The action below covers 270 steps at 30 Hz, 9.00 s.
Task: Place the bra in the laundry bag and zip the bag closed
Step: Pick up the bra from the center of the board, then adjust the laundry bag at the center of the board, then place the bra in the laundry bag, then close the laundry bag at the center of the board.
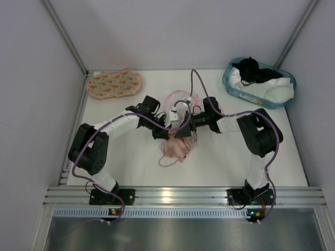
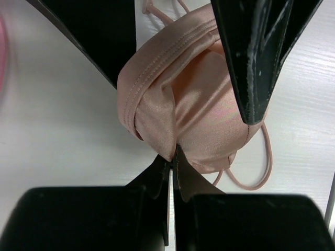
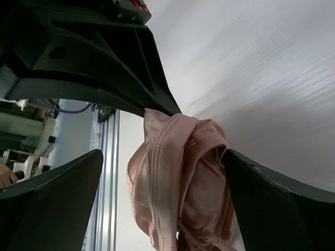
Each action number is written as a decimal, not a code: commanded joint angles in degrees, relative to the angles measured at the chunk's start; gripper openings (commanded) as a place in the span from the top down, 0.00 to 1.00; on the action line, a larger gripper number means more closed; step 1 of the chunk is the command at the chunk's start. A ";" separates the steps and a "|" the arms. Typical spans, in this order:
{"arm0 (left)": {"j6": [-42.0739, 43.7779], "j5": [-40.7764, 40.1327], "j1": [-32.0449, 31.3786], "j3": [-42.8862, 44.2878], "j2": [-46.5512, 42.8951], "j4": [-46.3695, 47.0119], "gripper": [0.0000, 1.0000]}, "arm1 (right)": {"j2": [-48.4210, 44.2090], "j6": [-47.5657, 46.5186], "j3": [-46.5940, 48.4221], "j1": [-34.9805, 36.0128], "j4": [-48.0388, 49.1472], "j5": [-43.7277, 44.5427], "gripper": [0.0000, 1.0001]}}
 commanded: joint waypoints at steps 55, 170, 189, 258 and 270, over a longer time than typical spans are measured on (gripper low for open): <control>-40.67 -7.18 16.04 32.44 2.86 9.65 0.14 | -19.73 8.58 5.12 -8.82 -5.60 -3.64 1.00; -49.02 36.68 11.30 19.28 15.28 -4.67 1.00 | 12.25 68.82 6.70 5.31 44.61 45.05 1.00; -51.66 34.15 15.70 15.77 12.74 -4.67 1.00 | 11.21 23.31 11.10 11.29 11.15 44.88 1.00; -41.64 28.08 20.09 10.50 12.03 -6.43 0.89 | -0.99 -28.57 39.23 -9.53 -53.91 37.86 1.00; -43.04 27.55 20.80 12.69 10.54 -6.35 0.84 | -24.12 -34.71 31.32 -12.61 -60.32 36.44 1.00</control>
